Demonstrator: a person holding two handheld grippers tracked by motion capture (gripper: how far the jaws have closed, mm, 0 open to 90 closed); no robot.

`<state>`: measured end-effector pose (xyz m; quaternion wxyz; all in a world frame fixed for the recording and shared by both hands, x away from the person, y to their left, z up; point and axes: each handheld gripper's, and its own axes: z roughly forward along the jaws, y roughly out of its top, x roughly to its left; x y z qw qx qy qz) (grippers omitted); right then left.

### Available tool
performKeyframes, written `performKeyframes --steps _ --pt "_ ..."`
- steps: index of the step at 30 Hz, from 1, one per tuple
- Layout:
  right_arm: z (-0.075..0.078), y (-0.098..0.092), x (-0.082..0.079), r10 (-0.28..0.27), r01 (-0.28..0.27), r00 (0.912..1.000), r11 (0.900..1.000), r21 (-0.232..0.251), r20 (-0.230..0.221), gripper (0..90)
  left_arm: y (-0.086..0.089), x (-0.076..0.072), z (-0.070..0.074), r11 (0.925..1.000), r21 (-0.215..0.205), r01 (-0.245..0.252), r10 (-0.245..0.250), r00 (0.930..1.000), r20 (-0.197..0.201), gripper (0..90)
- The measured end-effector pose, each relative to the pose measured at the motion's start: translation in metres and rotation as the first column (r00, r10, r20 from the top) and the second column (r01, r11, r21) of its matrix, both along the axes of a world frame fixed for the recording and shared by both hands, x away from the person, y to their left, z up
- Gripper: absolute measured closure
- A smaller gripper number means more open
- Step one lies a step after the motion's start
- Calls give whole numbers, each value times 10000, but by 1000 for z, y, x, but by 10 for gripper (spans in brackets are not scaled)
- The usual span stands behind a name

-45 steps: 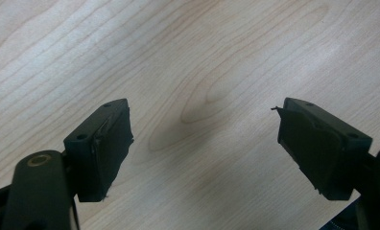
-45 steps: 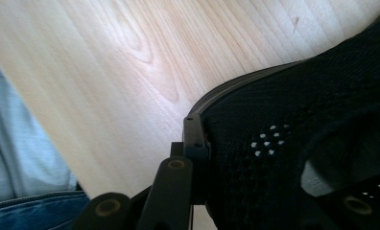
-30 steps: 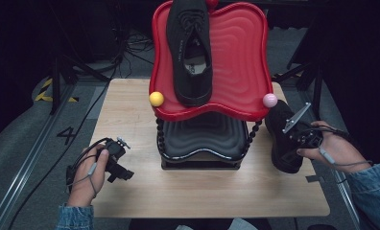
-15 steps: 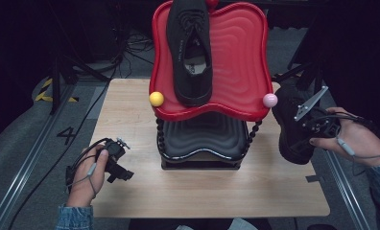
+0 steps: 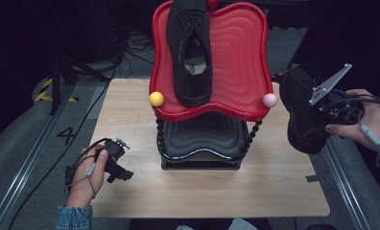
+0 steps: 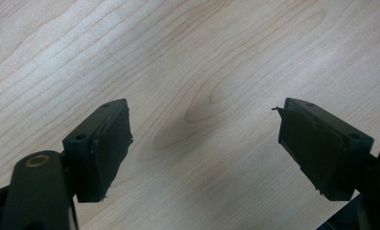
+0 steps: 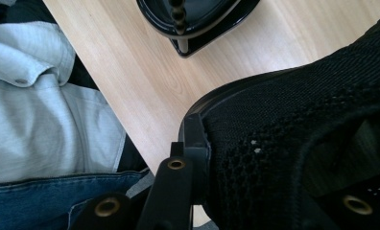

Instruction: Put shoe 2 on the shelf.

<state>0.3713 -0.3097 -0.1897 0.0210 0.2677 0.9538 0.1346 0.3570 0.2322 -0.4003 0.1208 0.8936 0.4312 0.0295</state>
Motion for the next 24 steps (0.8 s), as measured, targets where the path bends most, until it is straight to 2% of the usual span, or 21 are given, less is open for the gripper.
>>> performKeyframes --steps 7,10,12,13,21,24 --pt "20 3 -2 -45 45 9999 10000 25 133 848 2 -1 4 10000 -4 24 -23 9999 171 193" --pt "27 6 -3 -67 65 9998 10000 60 213 847 3 -2 3 10000 -34 -30 31 9999 108 193" --pt "32 7 -3 -76 75 9996 10000 40 262 847 2 -2 3 9999 -61 112 -112 9999 6 193" --pt "35 8 -3 -42 41 9996 10000 31 283 847 2 -2 3 9999 51 127 -128 9999 95 192" --pt "59 16 -8 94 -83 9985 9997 -224 537 847 3 -1 3 10000 24 91 -91 9999 62 192" --pt "71 18 -8 144 -134 9978 9998 -167 648 847 3 -2 3 9999 -143 81 -80 10000 21 192"
